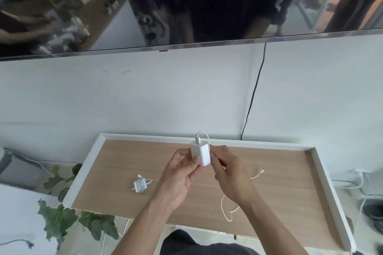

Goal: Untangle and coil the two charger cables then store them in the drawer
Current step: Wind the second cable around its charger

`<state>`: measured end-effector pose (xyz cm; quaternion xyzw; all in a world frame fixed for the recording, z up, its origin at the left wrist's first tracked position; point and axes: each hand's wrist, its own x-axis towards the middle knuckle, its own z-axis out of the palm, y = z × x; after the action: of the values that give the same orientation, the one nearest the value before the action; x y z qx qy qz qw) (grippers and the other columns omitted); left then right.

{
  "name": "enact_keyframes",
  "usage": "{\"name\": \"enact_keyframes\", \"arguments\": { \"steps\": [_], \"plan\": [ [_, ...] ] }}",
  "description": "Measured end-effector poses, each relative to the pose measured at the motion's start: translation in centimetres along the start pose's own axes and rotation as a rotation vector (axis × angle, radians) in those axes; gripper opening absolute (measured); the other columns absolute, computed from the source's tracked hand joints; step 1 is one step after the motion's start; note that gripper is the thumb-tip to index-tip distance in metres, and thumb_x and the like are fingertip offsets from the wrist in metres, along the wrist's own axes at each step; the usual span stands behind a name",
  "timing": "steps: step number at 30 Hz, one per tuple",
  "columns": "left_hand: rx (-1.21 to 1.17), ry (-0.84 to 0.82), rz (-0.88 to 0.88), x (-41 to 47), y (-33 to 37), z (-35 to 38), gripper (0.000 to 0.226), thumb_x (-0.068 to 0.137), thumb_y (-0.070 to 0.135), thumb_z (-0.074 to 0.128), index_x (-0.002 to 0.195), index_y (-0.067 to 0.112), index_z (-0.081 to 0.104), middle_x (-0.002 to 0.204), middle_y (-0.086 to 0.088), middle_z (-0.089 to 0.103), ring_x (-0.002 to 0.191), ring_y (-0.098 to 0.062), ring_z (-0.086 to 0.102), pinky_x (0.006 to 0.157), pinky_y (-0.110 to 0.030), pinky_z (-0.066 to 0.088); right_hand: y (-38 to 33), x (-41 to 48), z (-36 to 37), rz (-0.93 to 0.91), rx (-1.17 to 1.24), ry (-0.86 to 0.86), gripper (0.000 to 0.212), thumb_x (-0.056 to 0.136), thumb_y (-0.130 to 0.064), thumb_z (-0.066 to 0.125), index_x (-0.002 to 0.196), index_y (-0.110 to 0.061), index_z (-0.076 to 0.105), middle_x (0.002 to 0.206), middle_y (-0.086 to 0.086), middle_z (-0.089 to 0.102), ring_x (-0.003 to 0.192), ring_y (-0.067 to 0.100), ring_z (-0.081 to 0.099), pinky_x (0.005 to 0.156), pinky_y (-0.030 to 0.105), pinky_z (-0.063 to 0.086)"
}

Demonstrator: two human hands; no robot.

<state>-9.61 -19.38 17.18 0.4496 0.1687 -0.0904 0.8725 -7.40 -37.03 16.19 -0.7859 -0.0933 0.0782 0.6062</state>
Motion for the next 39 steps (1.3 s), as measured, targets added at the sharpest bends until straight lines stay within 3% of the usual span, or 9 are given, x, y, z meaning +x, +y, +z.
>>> {"name": "enact_keyframes", "arguments": {
  "steps": [6,14,18,22,26,30,33,36,39],
  "plan": [
    [-0.041,0.034,-0.008,-1.0,-0.9,2.1,0.047,0.090,0.003,0.075,0.136,-0.001,0.066,0.132,-0.016,0.077,0.118,-0.019,0.077,0.095,-0.024,0.064,0.5,-1.8,-1.7,0.108,0.181,0.236,0.008,0.106,-0.034,0.075,0.101,-0.029,0.079,0.083,-0.002,0.080,0.048,0.017,0.057,0.055,0.035,0.051],
    [0.023,-0.024,-0.036,-0.9,-2.0,4.3,0.046,0.095,0.008,0.073,0.139,-0.005,0.066,0.126,-0.017,0.077,0.113,-0.021,0.078,0.096,-0.025,0.064,1.4,-3.4,-4.4,-0.108,-0.144,-0.005,0.023,0.113,-0.011,0.057,0.092,-0.016,0.066,0.084,0.004,0.056,0.071,0.016,0.051,0.068,0.021,0.041],
    [0.190,-0.031,-0.037,-0.8,-2.5,4.8,0.046,0.095,0.016,0.076,0.138,0.003,0.065,0.118,-0.011,0.079,0.104,-0.022,0.073,0.093,-0.032,0.058,2.0,-3.6,-5.5,-0.076,-0.202,-0.045,0.021,0.109,-0.011,0.058,0.091,-0.012,0.067,0.086,0.006,0.059,0.073,0.015,0.052,0.070,0.020,0.041],
    [0.298,-0.032,0.000,-0.6,-3.1,5.1,0.051,0.093,0.022,0.080,0.139,0.006,0.064,0.124,-0.010,0.080,0.116,-0.023,0.071,0.102,-0.037,0.055,2.1,-4.1,-6.4,-0.047,-0.194,-0.031,0.019,0.110,-0.015,0.059,0.096,-0.016,0.072,0.087,0.004,0.062,0.073,0.017,0.054,0.067,0.018,0.040],
    [0.209,-0.015,0.029,-0.3,-3.6,5.4,0.042,0.102,0.014,0.074,0.140,0.002,0.061,0.134,-0.022,0.076,0.130,-0.033,0.072,0.118,-0.047,0.052,2.3,-4.1,-7.4,-0.035,-0.175,0.041,0.018,0.112,-0.021,0.063,0.111,-0.027,0.081,0.095,-0.014,0.075,0.067,0.011,0.058,0.069,0.016,0.044],
    [0.183,0.021,0.072,-0.1,-3.4,5.3,0.039,0.103,0.011,0.073,0.139,0.001,0.062,0.131,-0.023,0.077,0.127,-0.037,0.074,0.115,-0.052,0.055,1.7,-4.4,-9.5,0.048,-0.123,0.034,0.018,0.112,-0.023,0.065,0.105,-0.019,0.081,0.069,-0.039,0.065,0.055,0.007,0.047,0.059,0.021,0.046],
    [0.347,0.040,0.137,0.0,-3.3,5.2,0.032,0.102,0.012,0.077,0.133,0.010,0.071,0.126,-0.011,0.081,0.124,-0.029,0.076,0.110,-0.051,0.059,0.7,-4.7,-11.2,0.063,-0.107,0.033,0.019,0.112,-0.027,0.065,0.103,-0.023,0.082,0.084,-0.034,0.074,0.058,0.008,0.049,0.059,0.017,0.043],
    [0.789,0.082,0.262,0.3,-3.4,4.8,0.032,0.097,0.021,0.084,0.125,0.034,0.078,0.116,0.006,0.083,0.111,-0.016,0.078,0.104,-0.040,0.061,-0.7,-4.7,-12.6,0.054,-0.081,-0.010,0.019,0.113,-0.034,0.064,0.108,-0.031,0.083,0.092,-0.015,0.080,0.076,0.021,0.066,0.069,0.022,0.049],
    [1.010,0.135,0.335,0.2,-3.9,5.0,0.038,0.088,0.025,0.092,0.121,0.038,0.078,0.107,0.012,0.083,0.097,-0.006,0.077,0.090,-0.027,0.060,-2.0,-4.5,-13.7,-0.004,-0.044,-0.060,0.016,0.113,-0.029,0.065,0.116,-0.033,0.081,0.093,-0.011,0.080,0.069,0.015,0.057,0.065,0.020,0.045]
  ]
}}
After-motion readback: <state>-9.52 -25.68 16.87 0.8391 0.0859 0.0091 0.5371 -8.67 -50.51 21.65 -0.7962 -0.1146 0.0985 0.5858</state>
